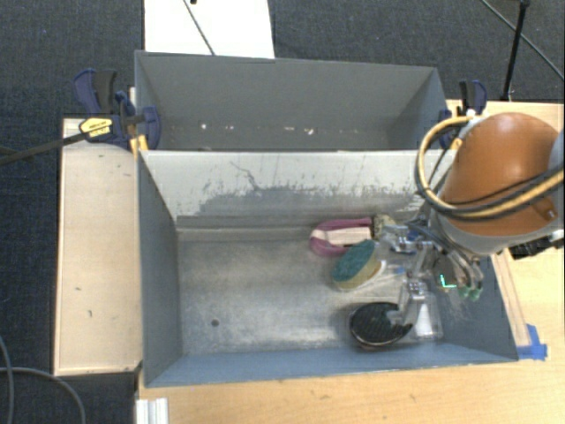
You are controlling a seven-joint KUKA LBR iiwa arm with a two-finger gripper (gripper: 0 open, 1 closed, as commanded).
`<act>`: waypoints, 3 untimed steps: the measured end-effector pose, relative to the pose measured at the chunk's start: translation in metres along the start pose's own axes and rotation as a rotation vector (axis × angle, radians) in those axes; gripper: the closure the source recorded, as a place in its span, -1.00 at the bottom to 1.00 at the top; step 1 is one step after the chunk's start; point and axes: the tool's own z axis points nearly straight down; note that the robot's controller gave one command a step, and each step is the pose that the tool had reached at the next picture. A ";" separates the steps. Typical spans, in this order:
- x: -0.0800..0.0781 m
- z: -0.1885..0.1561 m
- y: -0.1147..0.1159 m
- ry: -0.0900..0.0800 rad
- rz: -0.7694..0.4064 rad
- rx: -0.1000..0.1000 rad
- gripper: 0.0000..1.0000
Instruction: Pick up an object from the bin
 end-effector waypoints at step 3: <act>-0.001 0.146 -0.027 -0.002 -0.884 0.001 1.00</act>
Offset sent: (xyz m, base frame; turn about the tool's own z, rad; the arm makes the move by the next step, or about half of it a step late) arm 0.0085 0.0002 -0.1369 -0.3299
